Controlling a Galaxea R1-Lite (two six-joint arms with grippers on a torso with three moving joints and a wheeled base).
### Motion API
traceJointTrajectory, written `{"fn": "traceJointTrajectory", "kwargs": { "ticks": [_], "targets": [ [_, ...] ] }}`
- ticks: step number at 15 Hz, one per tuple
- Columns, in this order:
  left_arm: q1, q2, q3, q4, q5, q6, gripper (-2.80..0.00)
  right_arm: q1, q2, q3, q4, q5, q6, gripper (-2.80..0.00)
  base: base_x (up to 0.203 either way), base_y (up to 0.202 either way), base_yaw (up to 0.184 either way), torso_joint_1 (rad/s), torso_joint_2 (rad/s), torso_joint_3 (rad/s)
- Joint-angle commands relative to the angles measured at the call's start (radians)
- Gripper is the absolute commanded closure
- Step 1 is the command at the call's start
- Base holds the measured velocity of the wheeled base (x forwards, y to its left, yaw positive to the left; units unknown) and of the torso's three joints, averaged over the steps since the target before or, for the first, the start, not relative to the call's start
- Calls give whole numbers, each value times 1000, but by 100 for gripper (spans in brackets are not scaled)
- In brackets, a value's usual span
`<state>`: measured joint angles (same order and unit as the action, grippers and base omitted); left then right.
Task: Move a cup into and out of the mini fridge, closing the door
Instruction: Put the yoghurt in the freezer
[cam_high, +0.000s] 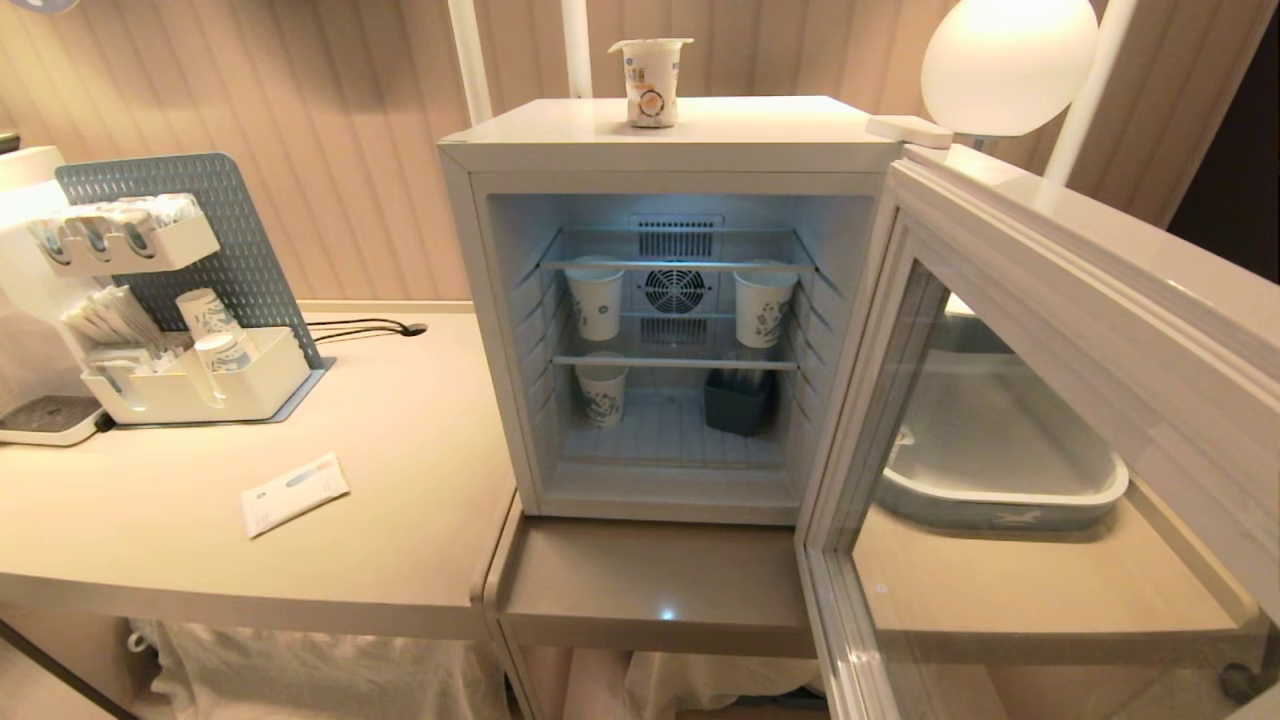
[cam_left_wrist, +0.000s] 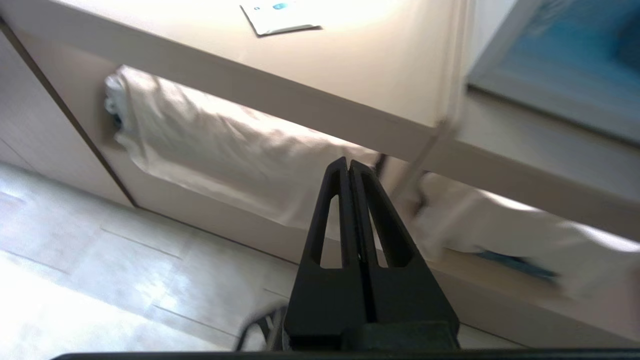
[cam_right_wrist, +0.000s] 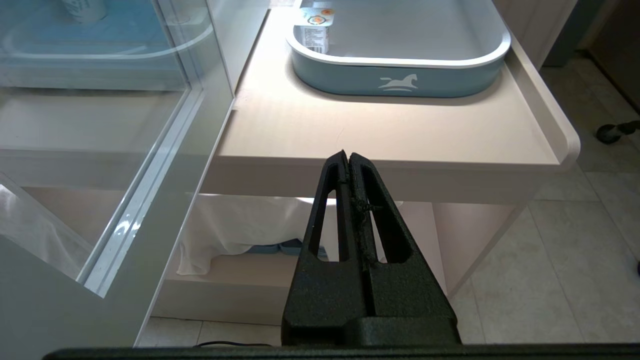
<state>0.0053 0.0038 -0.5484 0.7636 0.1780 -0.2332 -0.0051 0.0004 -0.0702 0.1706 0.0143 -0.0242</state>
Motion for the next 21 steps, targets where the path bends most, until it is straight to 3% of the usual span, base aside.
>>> {"fn": "traceJointTrajectory", "kwargs": {
  "ticks": [1,3,4,5,8,10,17,21],
  "targets": [
    [0,-1,271,-414,10,78,0,1,0,0,1,0,1,0,0,0,0,0,0,0],
    [0,-2,488,-777,-21,202,0,0,0,0,1,0,0,0,0,0,0,0,0,0],
    [-1,-2,538,-877,-48,243,0,0,0,-1,2,1,0,0,0,0,0,0,0,0],
    [-1,-2,550,-898,-98,272,0,-1,0,-2,3,1,-2,0,0,0,0,0,0,0],
    [-1,-2,545,-695,-188,316,0,1,0,-2,3,1,0,0,0,0,0,0,0,0],
    [-1,-2,548,-739,-203,322,0,1,0,-2,3,1,-2,0,0,0,0,0,0,0],
    [-1,-2,548,-741,-196,308,0,0,0,-2,4,1,-2,0,0,0,0,0,0,0],
    [-1,-2,548,-741,-196,308,0,1,0,-2,4,1,-2,0,-149,0,-3,11,8,0]
  ]
}}
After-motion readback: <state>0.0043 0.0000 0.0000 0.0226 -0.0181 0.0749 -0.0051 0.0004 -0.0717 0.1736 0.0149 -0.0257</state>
